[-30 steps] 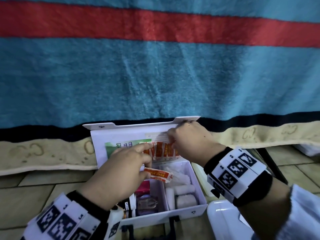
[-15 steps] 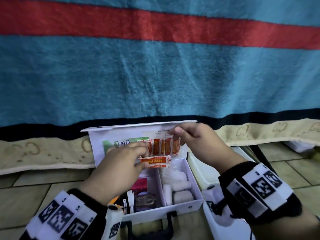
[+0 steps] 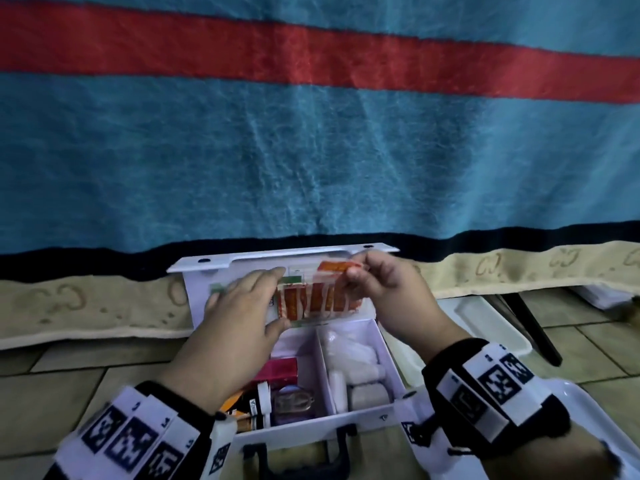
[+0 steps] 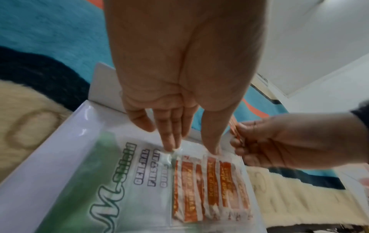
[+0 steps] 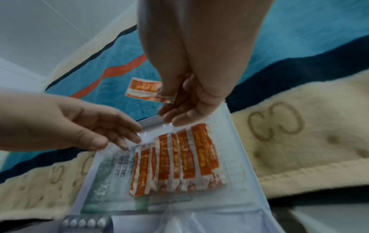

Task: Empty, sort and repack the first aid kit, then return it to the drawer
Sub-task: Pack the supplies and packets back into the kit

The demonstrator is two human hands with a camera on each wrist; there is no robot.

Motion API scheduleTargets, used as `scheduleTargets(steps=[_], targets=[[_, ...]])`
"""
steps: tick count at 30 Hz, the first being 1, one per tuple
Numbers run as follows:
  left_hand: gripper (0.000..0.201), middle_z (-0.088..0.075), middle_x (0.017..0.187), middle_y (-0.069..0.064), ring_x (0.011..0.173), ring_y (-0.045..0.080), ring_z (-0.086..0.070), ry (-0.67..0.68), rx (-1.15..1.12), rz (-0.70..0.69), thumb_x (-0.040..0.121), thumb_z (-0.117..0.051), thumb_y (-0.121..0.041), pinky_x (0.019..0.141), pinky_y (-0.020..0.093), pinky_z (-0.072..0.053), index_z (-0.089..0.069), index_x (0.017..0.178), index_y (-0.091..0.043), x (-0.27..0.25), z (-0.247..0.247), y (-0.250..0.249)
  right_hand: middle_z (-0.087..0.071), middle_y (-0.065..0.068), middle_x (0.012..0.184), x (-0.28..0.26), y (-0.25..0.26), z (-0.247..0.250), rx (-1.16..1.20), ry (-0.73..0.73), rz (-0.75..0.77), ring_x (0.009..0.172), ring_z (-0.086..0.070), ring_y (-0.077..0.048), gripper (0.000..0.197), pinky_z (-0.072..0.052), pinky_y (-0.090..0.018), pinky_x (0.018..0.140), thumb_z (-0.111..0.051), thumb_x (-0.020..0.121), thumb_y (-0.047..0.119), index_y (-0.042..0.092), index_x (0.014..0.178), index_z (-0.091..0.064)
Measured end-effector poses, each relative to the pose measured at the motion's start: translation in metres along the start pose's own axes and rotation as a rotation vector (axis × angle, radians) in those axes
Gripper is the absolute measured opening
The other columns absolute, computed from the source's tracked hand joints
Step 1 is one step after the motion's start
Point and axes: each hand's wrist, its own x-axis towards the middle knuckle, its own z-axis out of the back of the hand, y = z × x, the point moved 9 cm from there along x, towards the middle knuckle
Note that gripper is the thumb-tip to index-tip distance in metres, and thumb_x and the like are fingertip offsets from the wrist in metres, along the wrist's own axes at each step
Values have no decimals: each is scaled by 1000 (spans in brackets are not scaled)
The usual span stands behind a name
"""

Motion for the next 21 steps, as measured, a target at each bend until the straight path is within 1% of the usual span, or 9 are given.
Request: scheduleTargets(steps=[3, 5, 7, 8, 10, 11, 13, 16, 21], targets=[[60, -30, 141, -12, 131, 11, -30, 7, 50, -30, 91, -55, -37, 107, 29, -28, -27, 143, -28, 3, -8, 1, -62, 10, 68, 12, 13, 15, -205, -146, 78, 58, -55, -6, 19, -52, -31, 65, -61, 88, 5, 19, 76, -66], [59, -31, 137, -12, 128, 11, -31, 21, 57, -47, 90, -55, -37, 106, 28, -30, -30, 142, -27, 5, -11, 0, -59, 11, 72, 18, 23, 12, -408, -123, 113, 60, -52, 0, 7, -49, -23, 67, -69, 83, 11, 16, 83, -73], [59, -33, 135, -12, 127, 11, -31, 26, 67, -52, 91, -55, -38, 105, 28, -30, -29, 143, -30, 6, -12, 1, -57, 14, 65, 20, 31, 3, -562, -48, 142, 57, -53, 2, 8, -41, -10, 61, -72, 80, 15, 15, 88, -74], [58, -35, 134, -12, 126, 11, -31, 23, 66, -52, 91, -55, -38, 105, 28, -30, -29, 142, -30, 6, -13, 1, -62, 12, 67, 21, 35, -2, -625, -7, 150, 60, -55, 2, 11, -42, -11, 61, -72, 80, 17, 15, 91, -74], [54, -37, 132, -12, 125, 11, -33, 18, 54, -53, 90, -56, -37, 105, 28, -31, -33, 139, -30, 6, -13, 2, -70, 2, 89, 21, 41, -13, -762, 70, 161, 81, -62, -5, 15, -47, -21, 71, -68, 83, 20, 18, 98, -72], [52, -38, 131, -12, 125, 11, -33, 19, 48, -52, 90, -56, -36, 105, 27, -31, -35, 137, -30, 5, -13, 2, -68, 1, 99, 22, 41, -18, -832, 102, 151, 91, -62, -12, 17, -46, -22, 73, -65, 86, 22, 19, 102, -71], [49, -39, 130, -11, 124, 11, -34, 14, 38, -52, 90, -57, -35, 104, 28, -31, -38, 135, -30, 5, -12, 2, -65, -2, 105, 25, 40, -27, -946, 150, 165, 98, -61, -18, 18, -47, -24, 76, -61, 89, 20, 20, 105, -70], [52, -37, 132, -13, 126, 10, -32, 17, 24, -54, 90, -57, -36, 105, 29, -31, -36, 137, -31, 4, -12, 4, -66, -6, 101, 29, 36, -42, -977, 235, 222, 94, -63, -23, 22, -49, -31, 81, -58, 88, 9, 17, 104, -71], [54, -37, 132, -14, 127, 7, -32, -3, -14, -62, 90, -57, -34, 109, 25, -29, -36, 140, -29, 3, -9, 5, -62, -5, 101, 25, 29, -57, -942, 332, 209, 90, -61, -23, 25, -50, -32, 82, -58, 88, 10, 20, 105, -73]])
